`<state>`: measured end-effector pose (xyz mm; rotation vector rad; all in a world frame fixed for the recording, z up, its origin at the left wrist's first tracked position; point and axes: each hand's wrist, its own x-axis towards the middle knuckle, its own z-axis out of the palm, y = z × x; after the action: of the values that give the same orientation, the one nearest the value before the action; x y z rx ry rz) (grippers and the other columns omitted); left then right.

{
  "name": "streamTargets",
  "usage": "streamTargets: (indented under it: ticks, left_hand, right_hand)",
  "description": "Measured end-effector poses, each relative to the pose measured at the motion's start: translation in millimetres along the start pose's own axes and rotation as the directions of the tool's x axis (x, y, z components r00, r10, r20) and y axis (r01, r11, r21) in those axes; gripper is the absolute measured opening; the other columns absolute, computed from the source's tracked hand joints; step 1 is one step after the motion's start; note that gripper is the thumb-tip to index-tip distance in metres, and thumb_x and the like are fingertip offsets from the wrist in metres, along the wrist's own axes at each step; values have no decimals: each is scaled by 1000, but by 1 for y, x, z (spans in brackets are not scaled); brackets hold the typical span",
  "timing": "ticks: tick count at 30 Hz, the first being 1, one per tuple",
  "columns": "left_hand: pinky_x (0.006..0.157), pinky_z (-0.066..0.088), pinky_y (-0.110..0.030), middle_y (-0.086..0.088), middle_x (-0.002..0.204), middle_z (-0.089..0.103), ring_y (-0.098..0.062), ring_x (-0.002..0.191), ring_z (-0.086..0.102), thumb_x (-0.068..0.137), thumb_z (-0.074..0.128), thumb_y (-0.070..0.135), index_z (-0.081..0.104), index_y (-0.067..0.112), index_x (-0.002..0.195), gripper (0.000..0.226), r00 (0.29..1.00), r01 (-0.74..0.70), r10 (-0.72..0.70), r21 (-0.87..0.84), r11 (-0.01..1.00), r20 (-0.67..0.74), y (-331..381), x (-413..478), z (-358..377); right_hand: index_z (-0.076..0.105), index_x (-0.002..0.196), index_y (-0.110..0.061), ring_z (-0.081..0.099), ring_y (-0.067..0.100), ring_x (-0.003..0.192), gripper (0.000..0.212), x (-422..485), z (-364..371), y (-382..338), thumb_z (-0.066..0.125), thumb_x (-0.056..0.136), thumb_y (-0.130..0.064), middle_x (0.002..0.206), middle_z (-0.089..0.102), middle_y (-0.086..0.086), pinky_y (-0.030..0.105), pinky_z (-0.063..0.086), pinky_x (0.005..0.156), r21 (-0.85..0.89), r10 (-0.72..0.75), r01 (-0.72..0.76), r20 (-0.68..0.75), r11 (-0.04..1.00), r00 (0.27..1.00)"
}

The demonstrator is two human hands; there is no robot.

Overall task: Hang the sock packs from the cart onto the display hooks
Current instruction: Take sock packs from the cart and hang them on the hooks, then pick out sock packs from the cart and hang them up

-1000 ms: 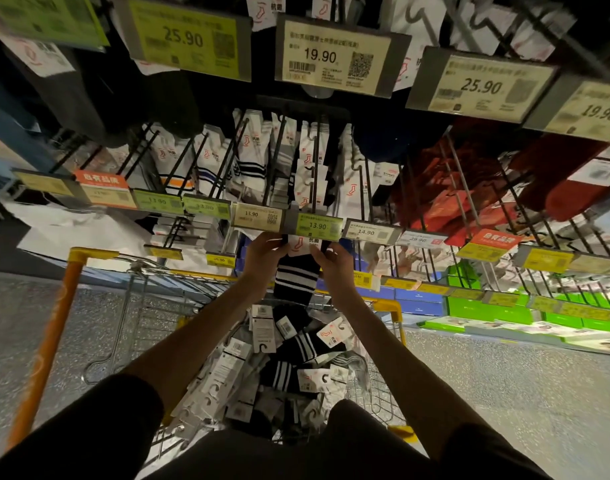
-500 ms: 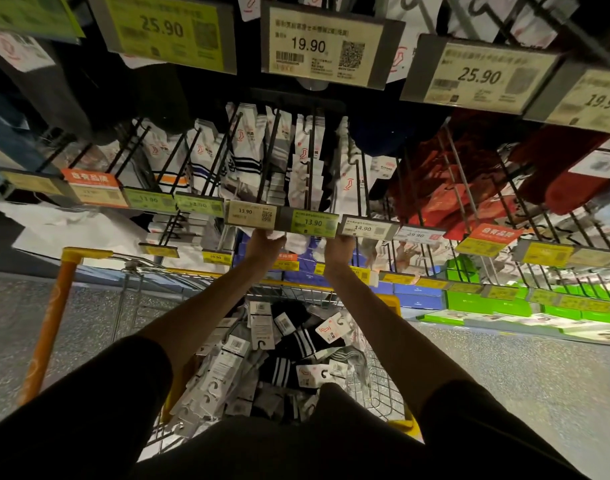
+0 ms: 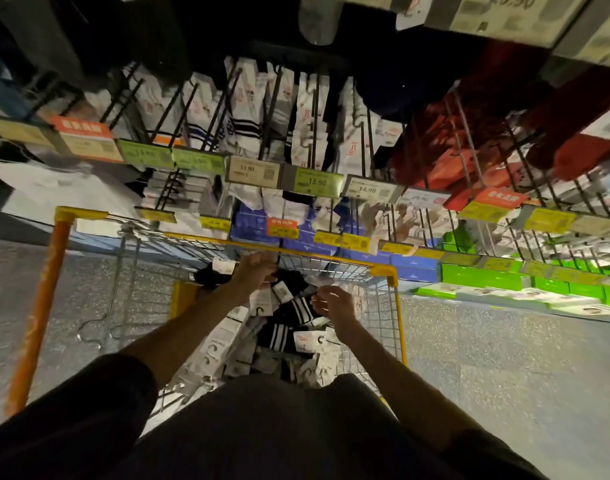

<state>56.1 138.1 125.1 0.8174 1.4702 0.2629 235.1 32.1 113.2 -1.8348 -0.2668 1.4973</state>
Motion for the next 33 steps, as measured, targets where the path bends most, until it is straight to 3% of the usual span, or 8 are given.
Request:
streamTargets:
  ticks: [5,10,14,17,20,25,29,33]
  left_hand:
    - [45,46,-19,-13,77,58,-20,59,56,100,46,2,56,13,86,21,993,91,-94,38,995,78,-48,-15,-8]
    - [44,44,-18,-13,81,57,-20,63,53,93,57,4,58,12,86,10,978,168,-180,117,979,103,-109,-10,-13]
    - [51,48,-26,-12,87,62,-17,61,59,94,54,5,61,1,112,20,976,197,-209,174,965,53,-160,19,-6]
    - [82,52,-46,-15,111,62,-32,91,64,82,59,12,57,-4,124,45,994,82,-102,316,945,47,-188,43,9]
    - [96,50,-42,-10,114,61,-34,110,61,92,54,1,62,0,122,31,998,-10,-25,477,879,65,-208,59,28]
    - [101,40,-33,-16,143,48,-31,132,46,84,55,-5,50,11,139,57,992,-105,33,633,767,125,-247,83,57]
    - [116,26,-42,-11,157,27,-33,144,23,86,60,4,31,20,152,74,971,-237,133,842,485,197,-284,101,86]
    - [110,33,-51,-18,150,30,-41,136,27,76,71,7,35,18,150,83,946,-269,273,890,367,174,-303,104,108]
  right_hand:
    - [49,72,-9,52,18,55,29,1,9,19,47,98,3,60,49,8,20,45,52,-158,43,-29,86,987,995]
    - [55,77,-9,57,4,41,25,27,22,75,49,95,7,44,58,-5,16,47,44,-401,119,-60,124,914,985]
    - [66,101,-3,60,21,71,18,56,27,120,55,88,2,84,65,11,23,41,58,-617,141,-29,134,786,981]
    - [62,121,0,62,31,100,36,75,23,140,56,86,1,116,64,21,28,44,71,-762,98,11,97,648,990]
    - [52,134,-7,59,34,110,49,96,17,158,58,85,-1,125,58,19,28,45,75,-832,94,16,81,554,992]
    - [39,142,-8,46,37,127,62,126,10,194,60,84,-2,138,45,22,37,42,95,-911,65,93,129,402,989]
    - [20,153,-16,24,40,140,87,137,0,226,70,81,-11,158,14,17,46,33,109,-966,16,195,200,168,980]
    - [18,151,-16,33,40,134,91,148,-20,253,73,81,-30,151,27,23,49,28,110,-981,-93,191,189,22,978]
